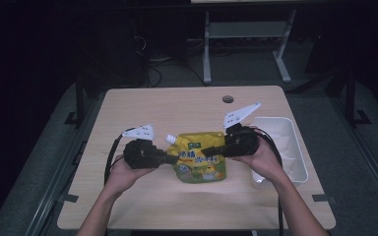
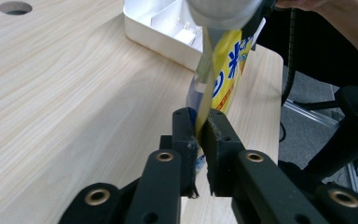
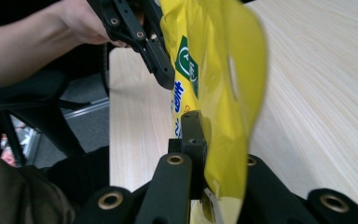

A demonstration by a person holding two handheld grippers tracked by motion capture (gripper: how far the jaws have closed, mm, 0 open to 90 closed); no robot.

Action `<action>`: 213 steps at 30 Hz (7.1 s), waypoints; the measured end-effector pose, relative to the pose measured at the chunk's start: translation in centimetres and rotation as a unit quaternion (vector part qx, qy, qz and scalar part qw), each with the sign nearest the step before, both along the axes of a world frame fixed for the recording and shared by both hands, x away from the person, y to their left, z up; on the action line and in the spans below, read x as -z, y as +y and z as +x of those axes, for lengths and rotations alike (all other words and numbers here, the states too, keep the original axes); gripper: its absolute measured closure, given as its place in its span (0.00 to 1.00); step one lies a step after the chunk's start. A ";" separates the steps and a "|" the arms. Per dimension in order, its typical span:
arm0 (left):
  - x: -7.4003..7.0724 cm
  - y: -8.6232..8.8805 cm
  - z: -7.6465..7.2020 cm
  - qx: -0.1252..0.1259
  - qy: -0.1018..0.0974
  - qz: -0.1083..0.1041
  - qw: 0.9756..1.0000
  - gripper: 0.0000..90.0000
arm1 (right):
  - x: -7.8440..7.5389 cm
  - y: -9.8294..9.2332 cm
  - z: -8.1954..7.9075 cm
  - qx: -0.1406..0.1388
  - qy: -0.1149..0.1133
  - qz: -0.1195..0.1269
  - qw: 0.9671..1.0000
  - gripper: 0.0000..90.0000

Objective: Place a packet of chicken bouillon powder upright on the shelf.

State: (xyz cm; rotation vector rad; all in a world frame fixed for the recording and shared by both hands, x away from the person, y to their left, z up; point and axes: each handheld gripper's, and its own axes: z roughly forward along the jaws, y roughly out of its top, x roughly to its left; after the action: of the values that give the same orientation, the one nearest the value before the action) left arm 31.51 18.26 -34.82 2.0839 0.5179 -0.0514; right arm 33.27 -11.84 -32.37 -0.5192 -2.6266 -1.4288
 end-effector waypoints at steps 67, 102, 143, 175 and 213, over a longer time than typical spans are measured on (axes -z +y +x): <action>7.8 8.4 -2.7 -0.154 -0.039 0.063 0.985 0.26 | -4.2 -14.2 4.6 0.160 -0.014 0.005 0.987 1.00; 8.2 9.2 -2.9 -0.156 -0.027 0.062 0.985 0.25 | 0.7 -18.8 6.7 0.266 0.027 -0.036 0.963 0.93; 8.6 7.4 -3.0 -0.130 -0.020 0.066 0.989 0.25 | 3.8 -24.0 2.1 0.305 0.058 -0.020 0.950 0.92; 9.1 8.5 -3.8 -0.142 -0.017 0.084 0.986 0.23 | -0.3 -24.6 -0.2 0.328 0.012 0.012 0.944 0.64; 9.2 8.7 -3.8 -0.143 -0.018 0.084 0.986 0.21 | -4.0 -19.6 -2.5 0.277 -0.042 -0.004 0.960 0.51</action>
State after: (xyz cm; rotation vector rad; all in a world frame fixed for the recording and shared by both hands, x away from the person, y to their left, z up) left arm 27.70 26.96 -44.03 2.1470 0.8177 0.2036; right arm 30.82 -31.45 -28.38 -1.3037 -2.6718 -1.5972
